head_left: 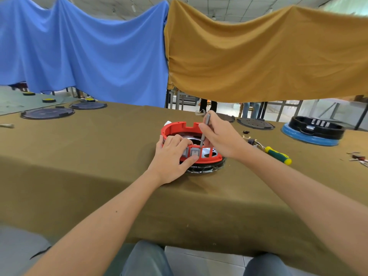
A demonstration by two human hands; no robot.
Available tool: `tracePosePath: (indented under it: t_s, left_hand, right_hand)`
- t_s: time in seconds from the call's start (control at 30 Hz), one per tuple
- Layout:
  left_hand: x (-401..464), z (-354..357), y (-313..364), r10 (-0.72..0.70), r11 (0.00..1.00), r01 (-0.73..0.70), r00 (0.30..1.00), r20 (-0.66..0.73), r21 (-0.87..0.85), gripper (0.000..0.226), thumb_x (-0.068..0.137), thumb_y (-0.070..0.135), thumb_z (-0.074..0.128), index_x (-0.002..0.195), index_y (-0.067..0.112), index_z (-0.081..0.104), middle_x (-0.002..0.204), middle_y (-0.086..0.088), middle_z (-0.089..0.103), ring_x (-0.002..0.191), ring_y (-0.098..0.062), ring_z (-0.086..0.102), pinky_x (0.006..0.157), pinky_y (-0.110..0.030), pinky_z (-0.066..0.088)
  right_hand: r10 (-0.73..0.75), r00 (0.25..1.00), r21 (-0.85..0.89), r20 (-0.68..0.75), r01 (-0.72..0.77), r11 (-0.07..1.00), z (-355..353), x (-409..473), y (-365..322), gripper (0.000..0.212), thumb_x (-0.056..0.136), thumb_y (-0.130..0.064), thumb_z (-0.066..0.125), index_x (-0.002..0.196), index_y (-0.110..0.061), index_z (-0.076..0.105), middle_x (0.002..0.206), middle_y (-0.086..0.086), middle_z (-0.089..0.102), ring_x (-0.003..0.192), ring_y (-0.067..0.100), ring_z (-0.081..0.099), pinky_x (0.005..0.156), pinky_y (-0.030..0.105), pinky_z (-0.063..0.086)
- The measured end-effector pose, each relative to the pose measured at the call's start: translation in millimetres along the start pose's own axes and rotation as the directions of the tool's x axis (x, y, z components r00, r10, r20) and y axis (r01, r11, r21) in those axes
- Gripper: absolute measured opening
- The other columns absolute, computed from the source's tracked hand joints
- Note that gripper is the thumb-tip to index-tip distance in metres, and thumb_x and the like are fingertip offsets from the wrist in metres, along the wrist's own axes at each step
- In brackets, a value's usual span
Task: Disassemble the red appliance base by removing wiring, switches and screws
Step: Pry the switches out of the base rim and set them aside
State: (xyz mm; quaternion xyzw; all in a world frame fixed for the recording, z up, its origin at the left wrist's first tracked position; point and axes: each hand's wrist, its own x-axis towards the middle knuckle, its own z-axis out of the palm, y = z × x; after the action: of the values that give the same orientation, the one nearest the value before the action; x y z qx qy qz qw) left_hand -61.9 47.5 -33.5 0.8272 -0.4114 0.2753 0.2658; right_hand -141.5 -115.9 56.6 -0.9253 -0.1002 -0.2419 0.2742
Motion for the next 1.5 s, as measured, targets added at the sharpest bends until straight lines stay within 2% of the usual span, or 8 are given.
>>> tracePosePath:
  t_s: [0.17, 0.33, 0.53, 0.77, 0.93, 1.07, 1.3, 1.5]
  left_hand:
    - [0.4, 0.2, -0.1, 0.002, 1.000, -0.002, 1.000, -0.013, -0.002, 0.055, 0.090, 0.064, 0.032, 0.120, 0.024, 0.054, 0.114, 0.010, 0.048, 0.118, -0.012, 0.039, 0.118, -0.056, 0.012]
    - [0.4, 1.0, -0.2, 0.005, 1.000, -0.004, 1.000, -0.009, 0.015, 0.056, 0.090, 0.064, 0.031, 0.120, 0.023, 0.054, 0.113, 0.009, 0.047, 0.116, -0.014, 0.039, 0.117, -0.056, 0.013]
    - [0.5, 0.8, -0.6, 0.008, 1.000, -0.008, 1.000, -0.008, 0.020, 0.057, 0.089, 0.064, 0.031, 0.120, 0.022, 0.053, 0.112, 0.011, 0.045, 0.116, -0.014, 0.040, 0.117, -0.057, 0.014]
    - [0.2, 0.1, -0.4, 0.000, 1.000, 0.000, 1.000, -0.007, 0.015, 0.054, 0.090, 0.064, 0.033, 0.120, 0.025, 0.053, 0.112, 0.013, 0.046, 0.116, -0.012, 0.040, 0.117, -0.056, 0.015]
    - [0.4, -0.1, -1.9, -0.009, 1.000, 0.009, 1.000, -0.017, -0.020, 0.052, 0.090, 0.063, 0.040, 0.124, 0.025, 0.050, 0.118, 0.012, 0.051, 0.120, -0.010, 0.042, 0.118, -0.053, 0.014]
    - [0.2, -0.4, -1.8, -0.009, 0.999, 0.008, 1.000, -0.027, -0.033, 0.046, 0.091, 0.057, 0.050, 0.122, 0.024, 0.051, 0.117, 0.012, 0.052, 0.120, -0.011, 0.044, 0.119, -0.051, 0.013]
    - [0.3, -2.5, -0.1, -0.017, 0.998, 0.014, 0.999, -0.050, -0.056, 0.044, 0.087, 0.059, 0.051, 0.112, 0.023, 0.053, 0.103, 0.014, 0.048, 0.109, -0.011, 0.046, 0.118, -0.049, 0.016]
    - [0.6, -2.9, 0.3, -0.018, 0.997, 0.013, 0.997, -0.071, -0.071, 0.043, 0.087, 0.060, 0.053, 0.110, 0.024, 0.053, 0.099, 0.016, 0.046, 0.107, -0.009, 0.047, 0.118, -0.048, 0.018]
  right_hand:
    - [0.002, 1.000, 0.013, 0.023, -0.002, 1.000, 4.1, 0.9, 4.6, 0.017, 0.106, -0.028, 0.042, 0.091, -0.022, 0.044, 0.073, 0.000, 0.066, 0.064, 0.007, 0.067, 0.067, 0.036, 0.059]
    - [0.180, 0.980, 0.149, 0.091, -0.192, 0.970, -0.2, 11.9, 1.9, 0.017, 0.105, -0.025, 0.046, 0.092, -0.014, 0.048, 0.065, -0.001, 0.064, 0.051, 0.005, 0.062, 0.051, 0.018, 0.048]
    - [0.295, 0.921, 0.188, 0.253, -0.346, 0.919, -5.2, 29.5, -11.6, 0.015, 0.106, -0.016, 0.043, 0.092, -0.012, 0.040, 0.061, 0.009, 0.049, 0.042, 0.013, 0.046, 0.040, 0.020, 0.042]
    - [0.133, 0.991, 0.224, 0.003, -0.130, 0.966, 4.8, 12.4, -9.0, 0.022, 0.105, -0.026, 0.043, 0.100, -0.006, 0.049, 0.064, -0.002, 0.065, 0.052, 0.006, 0.059, 0.053, 0.020, 0.050]
    - [0.002, 0.998, 0.064, 0.063, -0.006, 0.998, 9.1, 7.4, -9.7, 0.017, 0.105, -0.030, 0.044, 0.094, -0.018, 0.048, 0.073, -0.001, 0.070, 0.064, 0.007, 0.065, 0.065, 0.029, 0.056]
    - [-0.011, 0.992, -0.095, 0.122, 0.023, 0.995, 10.6, 11.3, -14.0, 0.019, 0.105, -0.031, 0.042, 0.096, -0.015, 0.047, 0.071, -0.005, 0.068, 0.065, 0.017, 0.066, 0.059, 0.034, 0.053]
    - [0.138, 0.960, -0.170, 0.246, -0.097, 0.981, 12.3, 36.9, -24.3, 0.016, 0.103, -0.019, 0.039, 0.089, -0.010, 0.043, 0.078, 0.008, 0.063, 0.065, 0.024, 0.053, 0.063, 0.042, 0.046]
    - [0.215, 0.928, -0.319, 0.304, -0.114, 0.941, 15.7, 55.6, -31.2, 0.028, 0.100, -0.013, 0.041, 0.073, -0.008, 0.043, 0.070, 0.008, 0.056, 0.052, 0.021, 0.055, 0.047, 0.029, 0.043]
